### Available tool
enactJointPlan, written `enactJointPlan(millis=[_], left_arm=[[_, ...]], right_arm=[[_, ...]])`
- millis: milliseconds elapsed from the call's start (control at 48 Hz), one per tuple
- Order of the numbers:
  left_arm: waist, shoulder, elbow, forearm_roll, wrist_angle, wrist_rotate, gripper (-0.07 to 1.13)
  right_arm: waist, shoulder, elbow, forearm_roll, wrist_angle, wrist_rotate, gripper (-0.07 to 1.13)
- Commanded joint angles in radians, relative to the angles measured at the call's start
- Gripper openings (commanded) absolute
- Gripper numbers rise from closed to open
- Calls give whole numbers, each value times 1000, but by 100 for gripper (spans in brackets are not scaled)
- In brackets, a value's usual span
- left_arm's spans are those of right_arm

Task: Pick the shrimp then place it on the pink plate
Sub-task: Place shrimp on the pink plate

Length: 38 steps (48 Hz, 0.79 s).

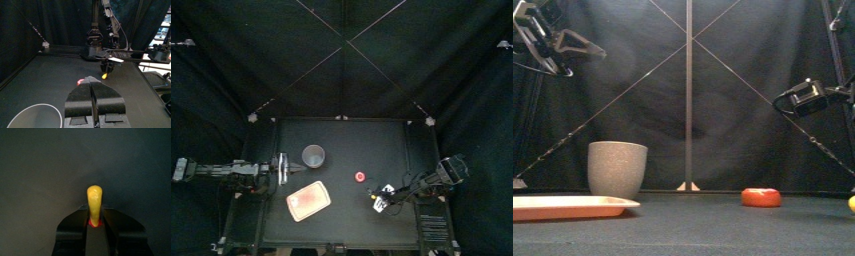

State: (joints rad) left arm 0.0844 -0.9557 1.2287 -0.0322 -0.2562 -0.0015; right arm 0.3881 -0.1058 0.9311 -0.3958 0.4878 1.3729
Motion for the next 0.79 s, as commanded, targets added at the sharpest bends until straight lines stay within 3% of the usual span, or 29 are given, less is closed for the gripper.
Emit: enactJointPlan(millis=[21, 125, 438, 646, 792], left_arm=[[2, 5, -11, -2, -5, -2, 3], [0, 3, -12, -2, -11, -2, 3], [2, 5, -15, -3, -15, 0, 3], [2, 3, -17, -2, -20, 0, 3], [2, 5, -17, -2, -20, 3, 3]], right_arm=[[-9, -15, -34, -28, -5, -3, 56], [-15, -20, -84, -87, -3, -9, 56], [-80, 35, -318, -405, -35, -9, 56], [-158, 173, -477, -540, -206, -12, 56], [-206, 293, -581, -577, -345, -12, 56]])
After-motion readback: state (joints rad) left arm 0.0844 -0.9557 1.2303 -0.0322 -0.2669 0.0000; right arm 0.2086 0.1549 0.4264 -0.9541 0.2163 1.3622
